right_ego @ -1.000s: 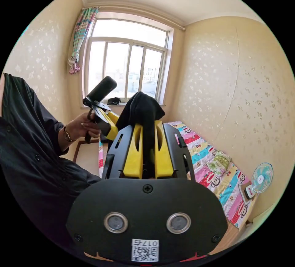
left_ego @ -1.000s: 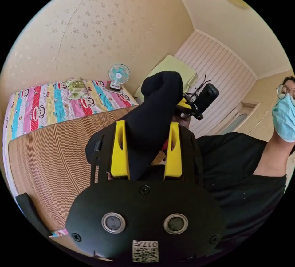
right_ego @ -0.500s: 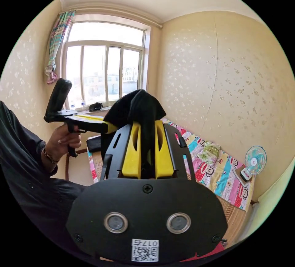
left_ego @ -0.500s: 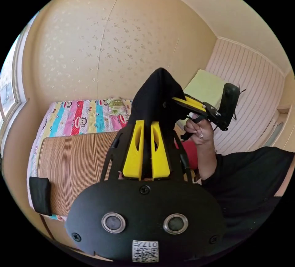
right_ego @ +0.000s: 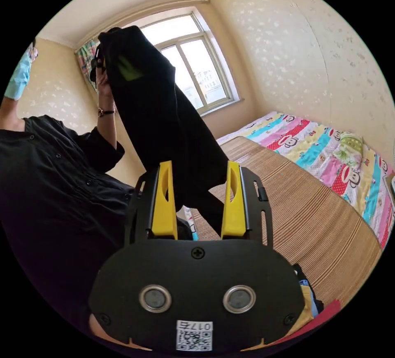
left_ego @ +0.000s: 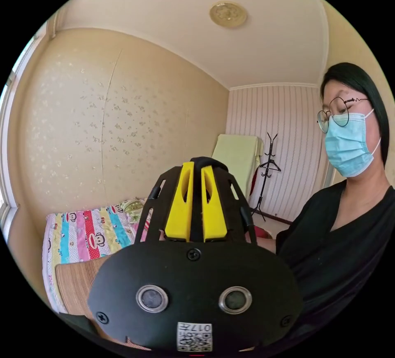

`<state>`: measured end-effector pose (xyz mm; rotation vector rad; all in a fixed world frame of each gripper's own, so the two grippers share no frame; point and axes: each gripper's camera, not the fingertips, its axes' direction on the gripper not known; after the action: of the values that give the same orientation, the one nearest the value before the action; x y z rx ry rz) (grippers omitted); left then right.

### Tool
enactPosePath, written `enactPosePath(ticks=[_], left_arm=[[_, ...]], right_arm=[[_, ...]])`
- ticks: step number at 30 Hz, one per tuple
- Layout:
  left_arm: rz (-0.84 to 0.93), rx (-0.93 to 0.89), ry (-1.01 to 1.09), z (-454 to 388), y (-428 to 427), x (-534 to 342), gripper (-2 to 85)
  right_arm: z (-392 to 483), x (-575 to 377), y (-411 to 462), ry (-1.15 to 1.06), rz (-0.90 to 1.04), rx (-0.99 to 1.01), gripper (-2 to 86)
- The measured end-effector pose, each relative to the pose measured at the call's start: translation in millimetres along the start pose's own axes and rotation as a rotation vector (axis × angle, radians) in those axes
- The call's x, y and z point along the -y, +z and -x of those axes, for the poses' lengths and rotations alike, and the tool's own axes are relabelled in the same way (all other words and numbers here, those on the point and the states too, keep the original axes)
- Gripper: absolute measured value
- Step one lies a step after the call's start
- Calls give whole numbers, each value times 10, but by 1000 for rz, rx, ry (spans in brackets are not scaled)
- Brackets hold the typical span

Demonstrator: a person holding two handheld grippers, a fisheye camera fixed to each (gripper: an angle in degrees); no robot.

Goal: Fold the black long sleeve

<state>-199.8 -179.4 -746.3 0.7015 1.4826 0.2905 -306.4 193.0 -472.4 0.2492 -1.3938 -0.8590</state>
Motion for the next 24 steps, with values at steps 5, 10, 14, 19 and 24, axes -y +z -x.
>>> enactPosePath(ticks=[5,10,14,19,24], left_arm=[[-5,48,-87,138,-237,165,28],[1,177,-136,419,-983,284,28],[108,273,-155,750,-1469,320,28],[339,205,-258,1393,-1789,66,24],[318,41,-322,1642,-2205,-254,16]], right_arm=[[-213,143,616,41,-20,506,124],[-96,399,196,38,-187,96,59],[10,814,-508,45,-405,-184,55],[341,1226,-815,-27,-538,-280,53],[795,1174,-892,-144,-541,-354,51]])
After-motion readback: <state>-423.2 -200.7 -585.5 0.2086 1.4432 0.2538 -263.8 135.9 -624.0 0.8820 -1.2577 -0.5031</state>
